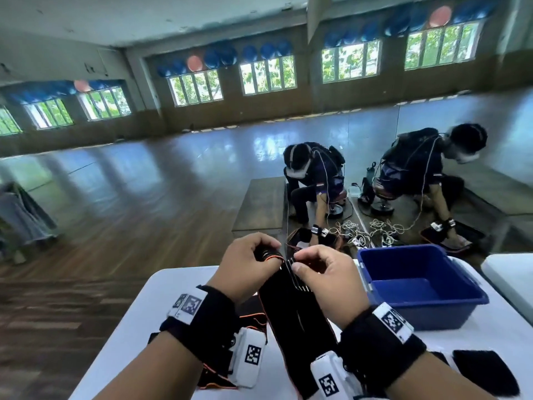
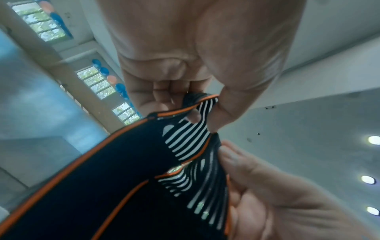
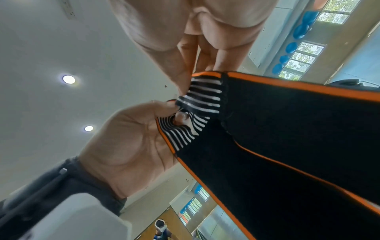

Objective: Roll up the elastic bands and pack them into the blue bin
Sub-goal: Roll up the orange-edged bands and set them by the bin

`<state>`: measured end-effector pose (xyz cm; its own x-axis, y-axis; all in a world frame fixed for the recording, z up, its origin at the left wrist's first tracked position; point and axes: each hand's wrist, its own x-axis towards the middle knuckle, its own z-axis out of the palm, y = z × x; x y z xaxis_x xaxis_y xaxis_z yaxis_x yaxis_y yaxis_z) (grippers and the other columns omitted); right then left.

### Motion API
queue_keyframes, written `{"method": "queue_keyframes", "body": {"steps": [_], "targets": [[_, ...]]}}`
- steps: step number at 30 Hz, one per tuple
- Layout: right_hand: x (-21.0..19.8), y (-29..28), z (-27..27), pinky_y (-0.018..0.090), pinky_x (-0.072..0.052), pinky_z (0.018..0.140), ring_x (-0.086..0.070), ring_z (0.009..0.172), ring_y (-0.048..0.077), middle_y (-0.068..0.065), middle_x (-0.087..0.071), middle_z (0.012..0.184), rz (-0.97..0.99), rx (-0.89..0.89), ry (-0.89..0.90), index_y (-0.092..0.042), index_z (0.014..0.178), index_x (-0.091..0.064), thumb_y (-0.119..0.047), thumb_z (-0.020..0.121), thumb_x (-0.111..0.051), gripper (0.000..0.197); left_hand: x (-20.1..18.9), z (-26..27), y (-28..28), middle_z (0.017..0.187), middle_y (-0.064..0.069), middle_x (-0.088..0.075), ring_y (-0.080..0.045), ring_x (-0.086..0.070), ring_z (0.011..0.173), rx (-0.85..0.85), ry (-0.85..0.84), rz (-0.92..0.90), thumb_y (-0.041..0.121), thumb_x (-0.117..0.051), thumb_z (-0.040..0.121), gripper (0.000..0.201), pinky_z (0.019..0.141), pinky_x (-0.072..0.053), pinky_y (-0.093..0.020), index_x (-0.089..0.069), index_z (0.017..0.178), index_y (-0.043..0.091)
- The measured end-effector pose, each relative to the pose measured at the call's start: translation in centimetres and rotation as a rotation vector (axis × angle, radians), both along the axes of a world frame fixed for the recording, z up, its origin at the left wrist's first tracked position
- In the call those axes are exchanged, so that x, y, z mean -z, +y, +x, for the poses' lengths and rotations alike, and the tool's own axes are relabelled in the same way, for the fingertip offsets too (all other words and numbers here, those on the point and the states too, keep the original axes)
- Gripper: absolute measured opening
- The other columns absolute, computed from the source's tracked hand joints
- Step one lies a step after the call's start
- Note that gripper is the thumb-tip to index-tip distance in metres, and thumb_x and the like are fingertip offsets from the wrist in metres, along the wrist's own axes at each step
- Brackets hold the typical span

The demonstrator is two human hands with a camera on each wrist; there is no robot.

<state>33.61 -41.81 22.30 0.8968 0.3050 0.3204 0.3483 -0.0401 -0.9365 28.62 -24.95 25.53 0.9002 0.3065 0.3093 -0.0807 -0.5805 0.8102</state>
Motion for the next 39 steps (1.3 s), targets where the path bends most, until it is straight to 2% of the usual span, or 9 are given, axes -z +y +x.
{"method": "queue_keyframes", "body": {"steps": [5,9,13,19,23,26,31,35,39], "targets": [[-0.1,-0.4,0.6,0.047,-0.06,0.078,-0.072,0.078,0.019,-0.004,-0.076,0.087,0.069,0.07,0.048,-0.026,0.087,-0.072,-0.01,0.078,-0.078,0.019,-0.4,-0.1,-1.9,0.086,0.002,-0.074,-0.014,-0.066,0.077,0.165,0.024,-0.419,0.013,-0.069,0.072,0.038,0.07,-0.056,-0.032,-0.073,0.109,0.015],[-0.5,-1.4,0.8,0.035,-0.059,0.08,-0.072,0.082,0.012,-0.005,-0.076,0.085,0.107,0.071,0.022,-0.022,0.086,-0.075,-0.004,0.082,-0.075,0.018,-0.3,0.3,-3.0,0.086,0.001,-0.077,-0.015,-0.07,0.079,0.107,-0.075,-0.337,-0.003,-0.065,0.084,0.033,0.077,-0.06,-0.036,-0.073,0.107,0.018],[-0.5,-2.0,0.9,0.025,-0.053,0.069,-0.067,0.07,0.005,-0.004,-0.074,0.078,0.081,0.044,0.043,-0.021,0.076,-0.075,0.001,0.08,-0.076,0.022,-0.1,0.5,-3.5,0.08,0.009,-0.075,-0.011,-0.069,0.072,0.042,-0.132,-0.305,-0.006,-0.07,0.086,0.03,0.069,-0.057,-0.028,-0.073,0.106,0.016],[-0.4,-2.2,1.2,0.059,-0.06,0.071,-0.072,0.074,0.036,0.019,-0.073,0.079,0.236,0.078,0.215,-0.016,0.07,-0.071,0.012,0.08,-0.07,0.03,-0.2,0.5,-4.3,0.076,0.004,-0.07,-0.016,-0.067,0.064,0.029,-0.189,-0.25,-0.001,-0.074,0.086,0.021,0.059,-0.055,-0.024,-0.075,0.097,0.016],[-1.7,-2.7,0.7,0.047,-0.062,0.07,-0.071,0.07,0.023,0.013,-0.073,0.076,0.365,0.022,0.24,-0.005,0.081,-0.068,0.013,0.083,-0.068,0.019,-0.1,0.5,-4.6,0.087,0.007,-0.071,-0.013,-0.069,0.077,0.057,-0.282,-0.011,0.008,-0.075,0.086,0.021,0.069,-0.058,-0.029,-0.075,0.093,0.028],[-2.2,-2.8,0.3,0.036,-0.062,0.062,-0.07,0.068,0.018,0.005,-0.071,0.074,0.417,-0.032,0.26,-0.004,0.089,-0.061,0.016,0.084,-0.064,0.021,-0.2,0.5,-4.6,0.092,0.012,-0.068,-0.011,-0.068,0.084,0.052,-0.366,0.107,0.008,-0.075,0.086,0.02,0.074,-0.053,-0.019,-0.075,0.092,0.027],[-2.7,-2.9,-0.1,0.044,-0.061,0.068,-0.071,0.076,0.026,0.012,-0.07,0.084,0.445,-0.091,0.292,-0.007,0.093,-0.053,0.018,0.086,-0.061,0.027,-0.2,0.6,-4.5,0.097,0.012,-0.066,-0.01,-0.068,0.088,0.022,-0.409,0.149,0.016,-0.073,0.088,0.012,0.075,-0.055,-0.021,-0.077,0.098,0.02],[-3.0,-3.1,-0.4,0.031,-0.061,0.068,-0.07,0.077,0.016,0.003,-0.073,0.079,0.432,-0.111,0.196,-0.005,0.095,-0.057,0.019,0.089,-0.056,0.025,0.0,0.0,-4.8,0.111,0.009,-0.059,-0.014,-0.066,0.096,0.115,-0.365,0.096,0.04,-0.078,0.08,0.041,0.072,-0.057,-0.024,-0.07,0.117,0.023],[-3.6,-3.5,-0.7,0.031,-0.061,0.07,-0.073,0.084,0.017,0.003,-0.075,0.09,0.336,-0.128,0.102,-0.008,0.098,-0.062,0.019,0.092,-0.048,0.031,0.7,-0.3,-5.2,0.118,0.008,-0.061,-0.017,-0.068,0.093,0.156,-0.354,0.062,0.012,-0.082,0.077,0.058,0.074,-0.058,-0.024,-0.058,0.129,0.026]]}}
